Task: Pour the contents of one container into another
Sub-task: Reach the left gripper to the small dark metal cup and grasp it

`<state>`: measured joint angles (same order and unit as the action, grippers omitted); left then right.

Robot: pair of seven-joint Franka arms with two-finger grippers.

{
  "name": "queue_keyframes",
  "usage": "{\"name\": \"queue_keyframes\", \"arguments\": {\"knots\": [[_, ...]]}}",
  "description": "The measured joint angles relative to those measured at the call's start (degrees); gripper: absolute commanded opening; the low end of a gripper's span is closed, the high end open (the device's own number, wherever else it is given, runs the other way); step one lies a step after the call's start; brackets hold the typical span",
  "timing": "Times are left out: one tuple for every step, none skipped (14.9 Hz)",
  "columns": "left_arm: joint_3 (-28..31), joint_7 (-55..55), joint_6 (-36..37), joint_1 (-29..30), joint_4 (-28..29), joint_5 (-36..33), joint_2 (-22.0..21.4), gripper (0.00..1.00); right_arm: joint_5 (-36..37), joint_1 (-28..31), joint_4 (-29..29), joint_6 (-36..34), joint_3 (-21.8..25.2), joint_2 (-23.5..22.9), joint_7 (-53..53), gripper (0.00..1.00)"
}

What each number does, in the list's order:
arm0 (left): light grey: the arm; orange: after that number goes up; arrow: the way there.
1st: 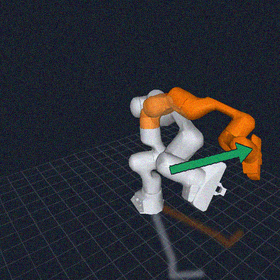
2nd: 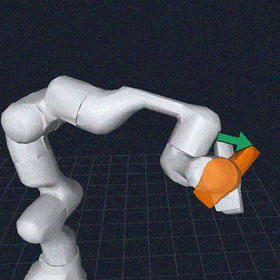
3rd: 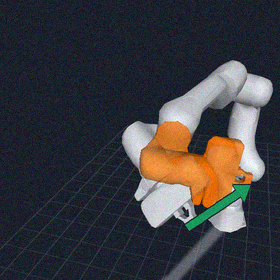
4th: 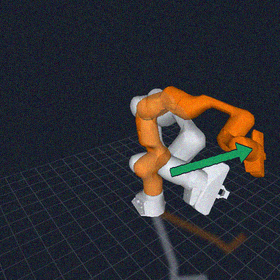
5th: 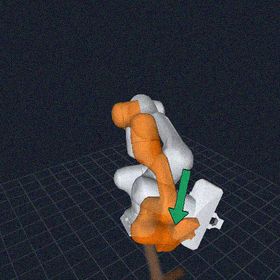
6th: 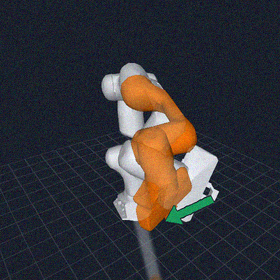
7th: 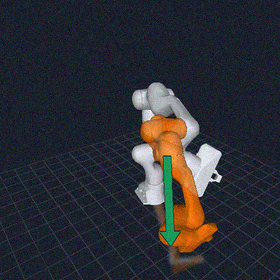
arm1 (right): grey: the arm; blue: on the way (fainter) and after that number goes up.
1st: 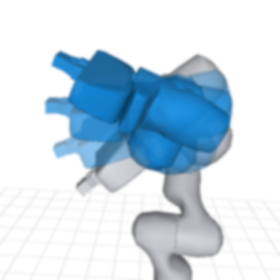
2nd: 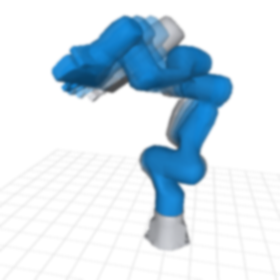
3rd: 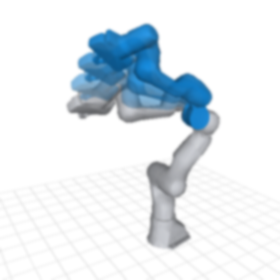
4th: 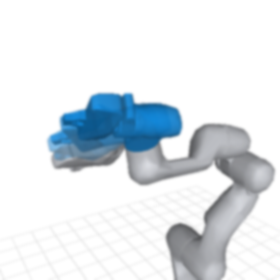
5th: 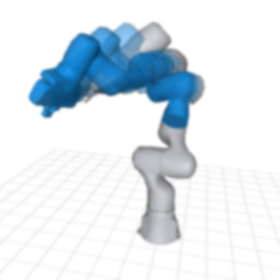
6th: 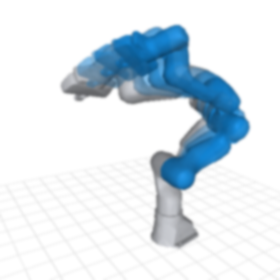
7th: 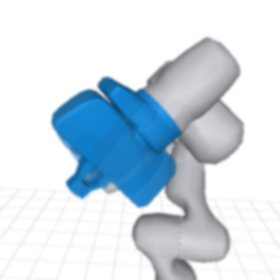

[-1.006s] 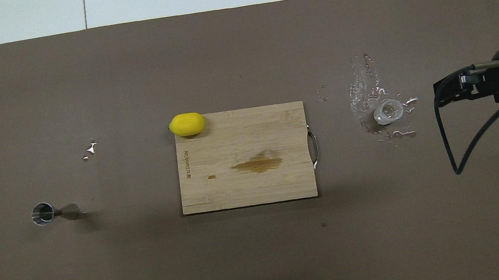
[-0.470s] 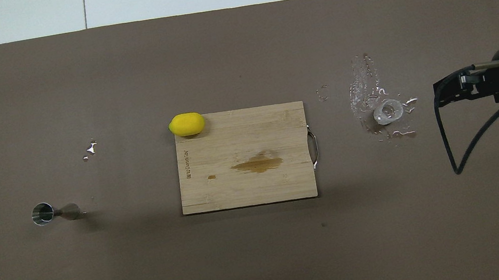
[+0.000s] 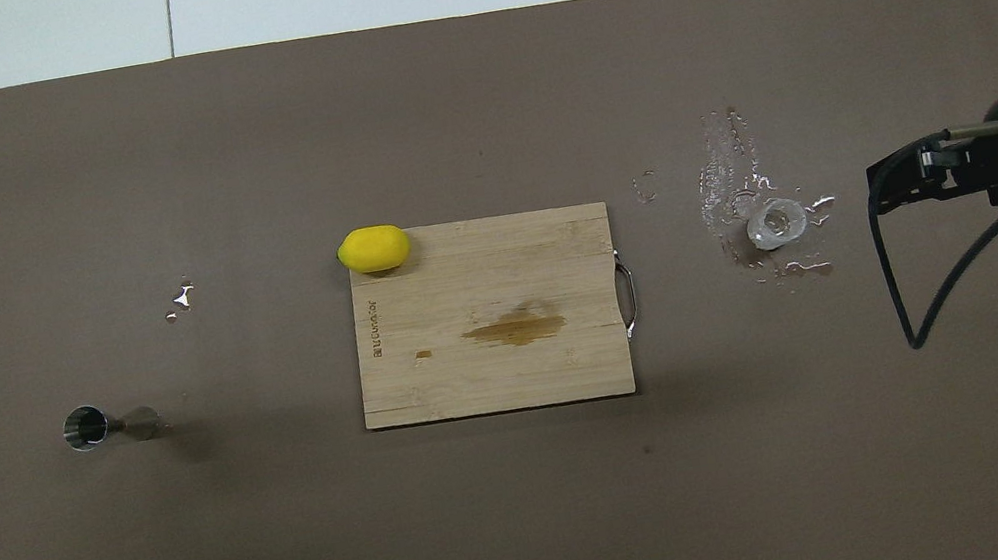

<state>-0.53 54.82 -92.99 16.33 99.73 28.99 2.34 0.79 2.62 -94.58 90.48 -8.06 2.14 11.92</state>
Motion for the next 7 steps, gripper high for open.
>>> {"name": "queue_keyframes", "arguments": {"knots": [[0.0, 6.0, 0.0, 0.8, 0.5, 2.3, 1.3, 1.0, 0.0, 0.0, 0.0, 0.0, 0.0, 0.0, 0.0, 1.0], [0.0, 10.8, 0.0, 1.7, 1.3, 5.0, 2.1, 1.0, 0.0, 0.0, 0.0, 0.0, 0.0, 0.0, 0.0, 1.0], [0.0, 15.4, 0.0, 2.7, 2.5, 8.0, 2.6, 1.0, 0.0, 0.0, 0.0, 0.0, 0.0, 0.0, 0.0, 1.0], [0.0, 20.2, 0.2, 3.6, 3.7, 10.8, 2.8, 1.0, 0.0, 0.0, 0.0, 0.0, 0.0, 0.0, 0.0, 1.0], [0.0, 24.7, 0.5, 4.4, 4.9, 13.3, 3.1, 1.0, 0.0, 0.0, 0.0, 0.0, 0.0, 0.0, 0.0, 1.0], [0.0, 29.1, 1.3, 5.3, 5.7, 15.6, 3.5, 1.0, 0.0, 0.0, 0.0, 0.0, 0.0, 0.0, 0.0, 1.0], [0.0, 33.8, 2.9, 6.3, 6.4, 17.3, 4.2, 1.0, 0.0, 0.0, 0.0, 0.0, 0.0, 0.0, 0.0, 1.0]]}}
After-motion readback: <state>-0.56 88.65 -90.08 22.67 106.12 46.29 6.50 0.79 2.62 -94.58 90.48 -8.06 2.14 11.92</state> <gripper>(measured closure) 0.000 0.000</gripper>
